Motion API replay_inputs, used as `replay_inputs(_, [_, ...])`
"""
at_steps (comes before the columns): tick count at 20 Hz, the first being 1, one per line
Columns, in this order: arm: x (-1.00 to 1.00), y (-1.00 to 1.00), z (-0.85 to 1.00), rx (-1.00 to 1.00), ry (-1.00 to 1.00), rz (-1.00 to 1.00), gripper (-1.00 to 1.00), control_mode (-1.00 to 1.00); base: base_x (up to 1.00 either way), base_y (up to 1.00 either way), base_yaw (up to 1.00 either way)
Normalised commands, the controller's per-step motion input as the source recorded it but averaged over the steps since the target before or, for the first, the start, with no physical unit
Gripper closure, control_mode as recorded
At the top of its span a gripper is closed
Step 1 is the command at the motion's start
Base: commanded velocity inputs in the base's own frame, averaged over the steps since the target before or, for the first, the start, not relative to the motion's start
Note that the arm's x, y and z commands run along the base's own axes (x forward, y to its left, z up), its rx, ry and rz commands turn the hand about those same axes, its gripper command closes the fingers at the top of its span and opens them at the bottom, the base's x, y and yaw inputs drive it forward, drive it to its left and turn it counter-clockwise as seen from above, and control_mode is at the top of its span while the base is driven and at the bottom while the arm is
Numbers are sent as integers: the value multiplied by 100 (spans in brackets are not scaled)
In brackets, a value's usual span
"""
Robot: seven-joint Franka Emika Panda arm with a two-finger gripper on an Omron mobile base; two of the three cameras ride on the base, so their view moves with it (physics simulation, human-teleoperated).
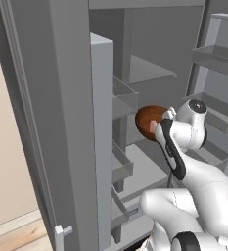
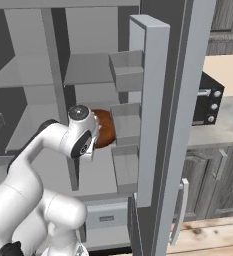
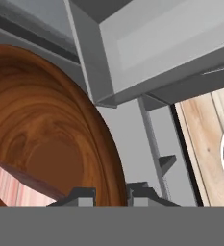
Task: Place one of the steaks on the plate and the other in the bowl. Then place the bowl in the fridge.
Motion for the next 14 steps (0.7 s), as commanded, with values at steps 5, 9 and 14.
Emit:
replay_inputs(5, [39, 2, 0, 0, 0, 0, 100, -100, 0, 0, 0])
replay_inputs(9, [38, 0, -4, 0, 0, 2, 100, -100, 0, 0, 0])
replay_inputs(14, [39, 13, -21, -1, 0, 2, 100, -100, 0, 0, 0])
